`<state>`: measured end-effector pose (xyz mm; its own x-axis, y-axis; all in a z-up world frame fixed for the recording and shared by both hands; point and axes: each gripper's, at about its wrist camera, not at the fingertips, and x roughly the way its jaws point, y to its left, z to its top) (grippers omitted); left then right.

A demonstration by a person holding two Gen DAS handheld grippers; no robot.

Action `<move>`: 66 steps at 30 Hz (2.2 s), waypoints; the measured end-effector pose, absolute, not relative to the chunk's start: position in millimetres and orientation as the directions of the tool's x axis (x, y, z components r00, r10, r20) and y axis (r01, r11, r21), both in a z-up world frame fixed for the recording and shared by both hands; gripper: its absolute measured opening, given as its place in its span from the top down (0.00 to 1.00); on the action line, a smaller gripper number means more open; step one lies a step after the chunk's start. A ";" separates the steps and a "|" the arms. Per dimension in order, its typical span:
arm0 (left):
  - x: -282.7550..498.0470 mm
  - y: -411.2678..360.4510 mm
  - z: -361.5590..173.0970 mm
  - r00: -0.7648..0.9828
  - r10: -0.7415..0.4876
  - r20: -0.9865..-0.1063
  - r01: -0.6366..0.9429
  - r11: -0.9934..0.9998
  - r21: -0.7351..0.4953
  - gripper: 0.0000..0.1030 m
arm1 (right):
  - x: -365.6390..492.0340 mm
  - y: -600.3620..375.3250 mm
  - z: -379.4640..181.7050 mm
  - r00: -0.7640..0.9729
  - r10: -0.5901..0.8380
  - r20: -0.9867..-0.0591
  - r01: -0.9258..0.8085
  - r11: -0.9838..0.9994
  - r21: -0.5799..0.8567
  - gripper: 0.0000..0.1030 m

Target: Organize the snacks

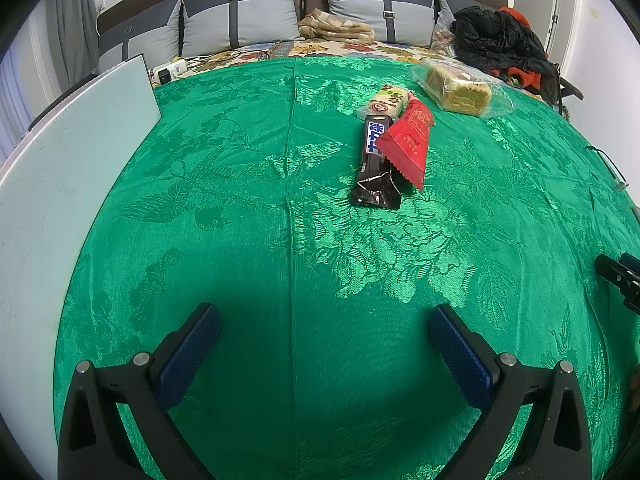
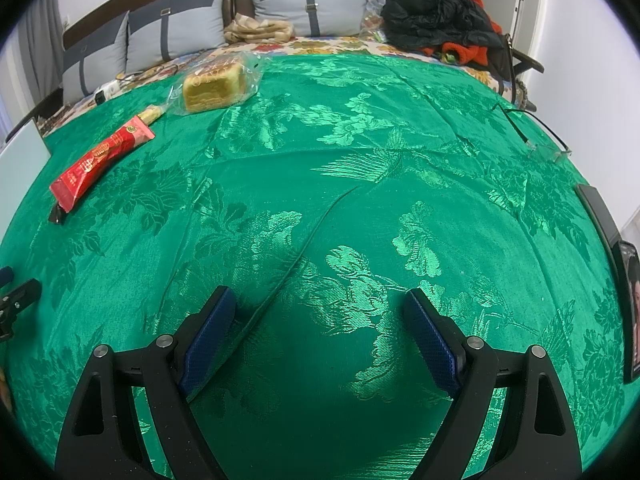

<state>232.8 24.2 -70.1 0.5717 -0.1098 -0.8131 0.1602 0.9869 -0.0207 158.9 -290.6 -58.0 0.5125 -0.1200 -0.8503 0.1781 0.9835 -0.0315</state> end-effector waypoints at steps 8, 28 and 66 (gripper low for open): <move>247.2 22.1 -66.1 0.504 -0.146 -0.851 0.224 0.974 -0.034 0.00 | 159.1 -290.3 -58.7 0.512 -0.120 -0.850 0.179 0.983 -0.031 0.14; 371.5 -35.4 -58.7 0.482 -0.092 -0.871 0.257 0.966 0.040 0.25 | 159.1 -290.9 -59.1 0.513 -0.117 -0.850 0.179 0.984 -0.027 0.13; 238.4 89.8 -73.0 0.580 -0.063 -0.812 0.094 0.996 -0.010 0.00 | 159.0 -290.2 -58.7 0.513 -0.117 -0.850 0.180 0.983 -0.027 0.13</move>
